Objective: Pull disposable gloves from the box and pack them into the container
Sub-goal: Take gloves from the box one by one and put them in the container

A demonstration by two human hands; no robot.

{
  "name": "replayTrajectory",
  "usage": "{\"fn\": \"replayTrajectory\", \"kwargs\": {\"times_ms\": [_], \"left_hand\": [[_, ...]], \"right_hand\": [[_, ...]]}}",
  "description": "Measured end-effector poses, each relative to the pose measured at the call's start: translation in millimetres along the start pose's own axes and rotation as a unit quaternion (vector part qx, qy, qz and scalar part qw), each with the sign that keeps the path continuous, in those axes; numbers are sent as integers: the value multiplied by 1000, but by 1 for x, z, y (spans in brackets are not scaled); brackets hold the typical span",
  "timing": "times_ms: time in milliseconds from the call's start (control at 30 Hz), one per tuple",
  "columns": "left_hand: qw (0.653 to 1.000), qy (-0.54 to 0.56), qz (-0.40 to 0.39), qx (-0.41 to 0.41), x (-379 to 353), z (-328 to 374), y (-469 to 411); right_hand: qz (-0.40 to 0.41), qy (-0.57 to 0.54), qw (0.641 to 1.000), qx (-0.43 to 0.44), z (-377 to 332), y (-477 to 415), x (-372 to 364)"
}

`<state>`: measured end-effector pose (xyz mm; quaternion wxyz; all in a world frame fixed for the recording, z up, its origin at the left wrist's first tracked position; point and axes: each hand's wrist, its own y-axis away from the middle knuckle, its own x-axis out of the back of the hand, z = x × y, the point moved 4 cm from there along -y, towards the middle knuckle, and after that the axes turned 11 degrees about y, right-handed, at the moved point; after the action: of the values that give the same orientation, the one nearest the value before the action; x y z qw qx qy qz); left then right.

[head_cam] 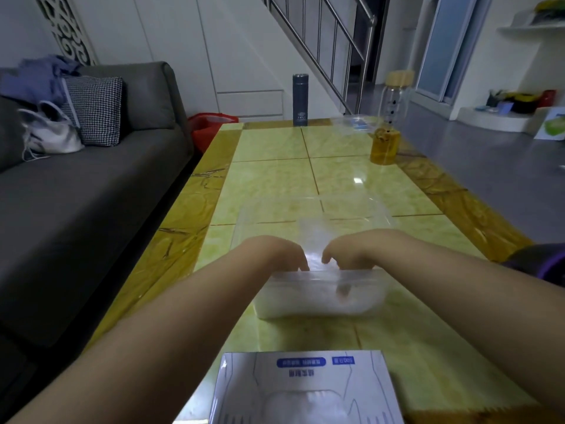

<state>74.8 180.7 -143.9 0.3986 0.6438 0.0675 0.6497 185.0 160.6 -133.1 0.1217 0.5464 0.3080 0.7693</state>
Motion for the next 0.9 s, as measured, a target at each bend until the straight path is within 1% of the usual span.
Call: {"fn": "replayTrajectory", "kwargs": {"times_ms": [67, 167, 200, 267, 333, 400, 467, 500, 533, 567, 600, 633, 667, 700, 767, 833, 867, 900], "left_hand": [[1000, -13, -13, 14, -1, -5, -5], [999, -30, -11, 21, -3, -9, -9], [999, -28, 9, 17, -2, -9, -6], [997, -3, 81, -4, 6, -8, 5], [985, 42, 164, -38, 18, -5, 28], [963, 84, 247, -74, 29, -2, 56], [925, 112, 345, -109, 33, 0, 91], [901, 128, 394, -130, 32, 0, 107], [875, 147, 435, -154, 26, -1, 125], [852, 169, 462, -177, 16, -2, 140], [838, 190, 473, -195, 3, -3, 153], [832, 204, 473, -207, -11, -4, 163], [837, 209, 460, -208, -27, -6, 170], [852, 207, 436, -201, -42, -7, 173], [905, 184, 346, -167, -72, -7, 172], [955, 155, 229, -110, -99, -9, 165], [970, 145, 177, -85, -111, -10, 164], [979, 136, 141, -65, -118, -11, 163]], "right_hand": [[-31, 12, 999, -11, 7, -10, -7], [-36, 1, 999, -22, 10, -17, -10], [-30, -4, 999, -19, 9, -17, -9], [5, -17, 1000, -25, 9, -10, -6], [90, -59, 994, -36, 11, 6, 5], [229, -109, 967, -28, 10, 37, 21], [379, -132, 916, 4, 0, 78, 31], [423, -145, 894, 32, -8, 96, 31], [436, -154, 884, 69, -20, 112, 26], [417, -150, 889, 111, -34, 125, 17], [379, -131, 904, 149, -49, 135, 4], [329, -98, 922, 179, -65, 141, -13], [288, -57, 935, 200, -78, 142, -30], [256, -10, 944, 207, -87, 140, -46], [241, 69, 945, 208, -101, 136, -65], [251, 97, 943, 196, -106, 132, -68], [256, 106, 942, 189, -108, 131, -68], [256, 111, 943, 182, -110, 131, -69]]}}
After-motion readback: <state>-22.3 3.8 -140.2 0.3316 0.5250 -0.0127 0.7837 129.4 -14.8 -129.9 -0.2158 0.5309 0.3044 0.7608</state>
